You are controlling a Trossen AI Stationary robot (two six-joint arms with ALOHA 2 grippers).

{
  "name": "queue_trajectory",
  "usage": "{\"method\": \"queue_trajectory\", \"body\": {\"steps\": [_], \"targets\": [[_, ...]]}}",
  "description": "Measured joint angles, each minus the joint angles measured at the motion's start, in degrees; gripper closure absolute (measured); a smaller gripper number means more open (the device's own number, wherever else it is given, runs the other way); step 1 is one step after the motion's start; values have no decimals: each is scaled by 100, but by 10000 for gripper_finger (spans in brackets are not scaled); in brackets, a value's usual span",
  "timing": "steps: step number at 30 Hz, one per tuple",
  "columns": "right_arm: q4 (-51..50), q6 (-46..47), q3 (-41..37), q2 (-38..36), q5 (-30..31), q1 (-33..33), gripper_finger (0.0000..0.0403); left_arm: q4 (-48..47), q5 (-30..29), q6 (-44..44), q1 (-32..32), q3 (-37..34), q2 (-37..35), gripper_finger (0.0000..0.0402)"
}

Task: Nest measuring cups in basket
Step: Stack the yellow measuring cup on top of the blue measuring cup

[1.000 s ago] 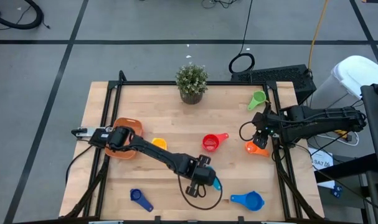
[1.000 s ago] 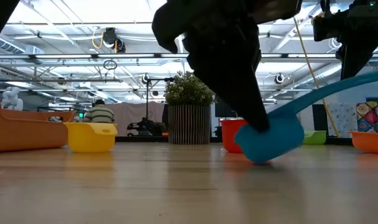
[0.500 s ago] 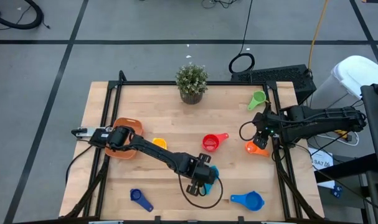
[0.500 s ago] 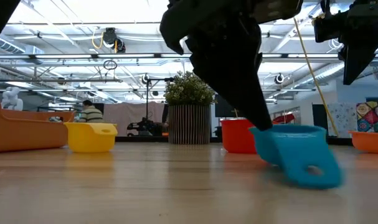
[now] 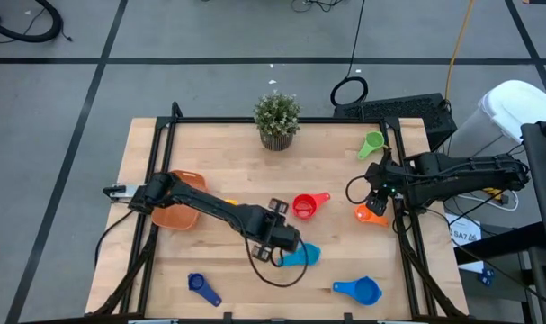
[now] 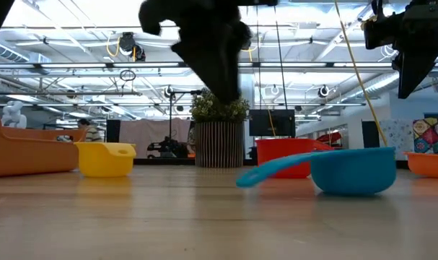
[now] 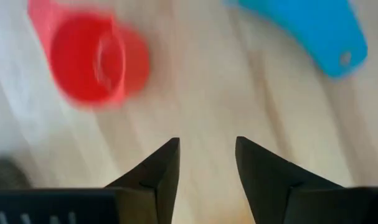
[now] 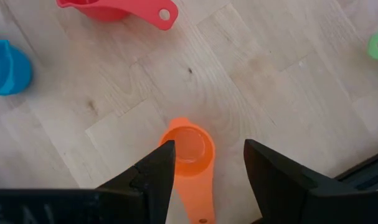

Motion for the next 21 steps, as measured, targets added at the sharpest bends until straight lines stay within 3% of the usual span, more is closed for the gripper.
{"method": "queue_trajectory", "body": {"steps": [5, 15, 21], "targets": [[-27, -38, 0, -11, 0, 2, 220, -1124, -18, -337, 90, -143, 7, 272], [-47, -68, 0, -107, 4, 4, 220, -1487, -128, -1364, 366, -1064, 10, 304], [-48, -68, 0, -144, 4, 4, 220, -1698, -248, -2080, 538, -1174, 9, 304]]}}
